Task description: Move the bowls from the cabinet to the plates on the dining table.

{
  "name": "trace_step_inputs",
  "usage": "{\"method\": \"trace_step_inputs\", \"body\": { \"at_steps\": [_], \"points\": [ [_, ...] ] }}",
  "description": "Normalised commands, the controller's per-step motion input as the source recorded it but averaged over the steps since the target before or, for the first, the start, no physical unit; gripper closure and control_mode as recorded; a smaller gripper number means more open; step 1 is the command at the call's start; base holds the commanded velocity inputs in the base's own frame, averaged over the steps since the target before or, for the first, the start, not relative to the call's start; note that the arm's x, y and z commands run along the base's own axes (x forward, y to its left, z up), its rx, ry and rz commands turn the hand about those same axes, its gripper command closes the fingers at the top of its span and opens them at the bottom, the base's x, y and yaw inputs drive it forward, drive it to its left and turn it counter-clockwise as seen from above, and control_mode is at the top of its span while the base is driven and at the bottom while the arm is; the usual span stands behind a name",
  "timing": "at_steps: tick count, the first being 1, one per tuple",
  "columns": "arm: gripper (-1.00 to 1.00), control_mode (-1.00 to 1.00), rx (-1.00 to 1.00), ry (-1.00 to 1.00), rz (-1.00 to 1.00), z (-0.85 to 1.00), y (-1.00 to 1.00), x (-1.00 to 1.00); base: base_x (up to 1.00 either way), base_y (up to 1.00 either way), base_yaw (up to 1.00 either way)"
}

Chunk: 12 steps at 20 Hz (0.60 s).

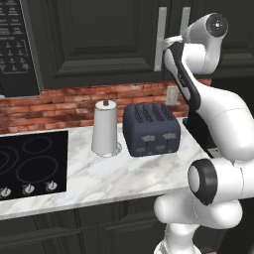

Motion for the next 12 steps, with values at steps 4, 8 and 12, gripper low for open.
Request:
{"method": "trace_step_inputs", "body": {
  "at_steps": [4,8,12],
  "points": [
    [-1.00,-1.00,0.00,0.00,0.00,0.00,0.00,0.41,0.00,0.00,0.00],
    [-1.00,-1.00,0.00,0.00,0.00,0.00,0.00,0.37,0.00,0.00,0.00],
    [1.00,-1.00,0.00,0.00,0.00,0.00,0.00,0.28,0.00,0.00,0.00]
  ]
}}
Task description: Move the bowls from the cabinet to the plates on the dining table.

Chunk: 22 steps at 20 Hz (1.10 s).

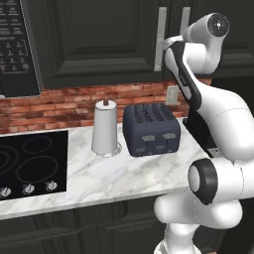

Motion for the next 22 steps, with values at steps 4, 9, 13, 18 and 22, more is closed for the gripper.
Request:
{"method": "trace_step_inputs", "body": {
  "at_steps": [4,9,13,18,22],
  "points": [
    [1.00,-1.00,0.00,-0.03,0.00,0.06,0.00,-0.06,0.00,0.00,0.00],
    [1.00,-1.00,0.00,-0.10,0.01,0.19,0.00,-0.48,0.00,0.00,0.00],
    [1.00,-1.00,0.00,-0.13,0.03,0.17,0.00,-0.65,0.00,0.00,0.00],
    [1.00,-1.00,0.00,-0.14,0.05,0.15,0.00,-0.75,0.00,0.00,0.00],
    [1.00,-1.00,0.00,-0.15,0.08,0.17,-0.05,-0.86,0.00,0.00,0.00]
  ]
}}
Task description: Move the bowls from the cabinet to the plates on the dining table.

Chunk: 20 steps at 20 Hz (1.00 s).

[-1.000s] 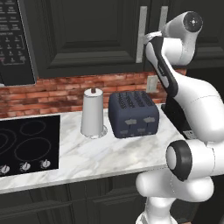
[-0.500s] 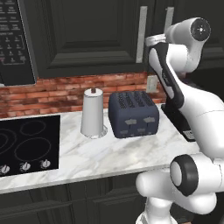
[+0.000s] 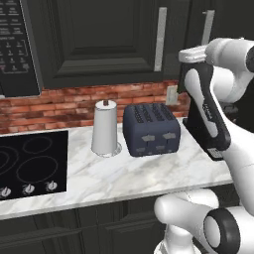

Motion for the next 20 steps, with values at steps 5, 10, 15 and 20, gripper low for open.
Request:
{"method": "trace_step_inputs", "body": {
  "at_steps": [5,10,15,20],
  "points": [
    [-1.00,-1.00,0.00,-0.15,0.08,0.23,-0.03,-0.84,0.00,0.00,0.00],
    [-1.00,-1.00,-0.01,-0.13,0.05,0.26,0.00,-0.73,0.00,0.00,0.00],
    [-1.00,-1.00,-0.06,-0.12,0.01,0.20,0.02,-0.71,0.00,0.00,0.00],
    [-1.00,-1.00,-0.11,-0.13,0.00,0.13,0.17,-0.78,0.00,0.00,0.00]
  ]
}}
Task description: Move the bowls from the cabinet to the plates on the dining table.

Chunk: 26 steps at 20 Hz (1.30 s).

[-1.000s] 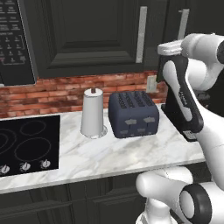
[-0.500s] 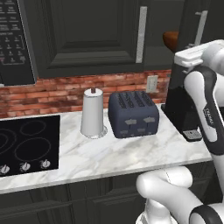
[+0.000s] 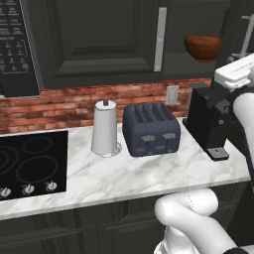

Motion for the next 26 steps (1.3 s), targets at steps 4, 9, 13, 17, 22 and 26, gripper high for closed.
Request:
{"method": "trace_step_inputs", "body": {
  "at_steps": [4,9,13,17,22,26],
  "points": [
    [-1.00,-1.00,-0.13,-0.15,0.00,0.13,0.24,-0.91,0.00,0.00,0.00],
    [-1.00,-1.00,-0.13,-0.18,0.00,0.11,0.22,-1.00,0.00,0.00,0.00],
    [-1.00,-1.00,-0.15,-0.19,0.00,0.08,0.15,-1.00,0.00,0.00,0.00],
    [-1.00,-1.00,-0.15,-0.19,0.00,0.02,0.20,-1.00,0.00,0.00,0.00],
    [-1.00,-1.00,-0.11,-0.08,0.00,0.00,0.42,-0.74,0.00,0.00,0.00],
    [-1.00,-1.00,-0.01,0.00,-0.01,-0.15,0.55,-0.49,0.00,0.00,0.00]
  ]
}}
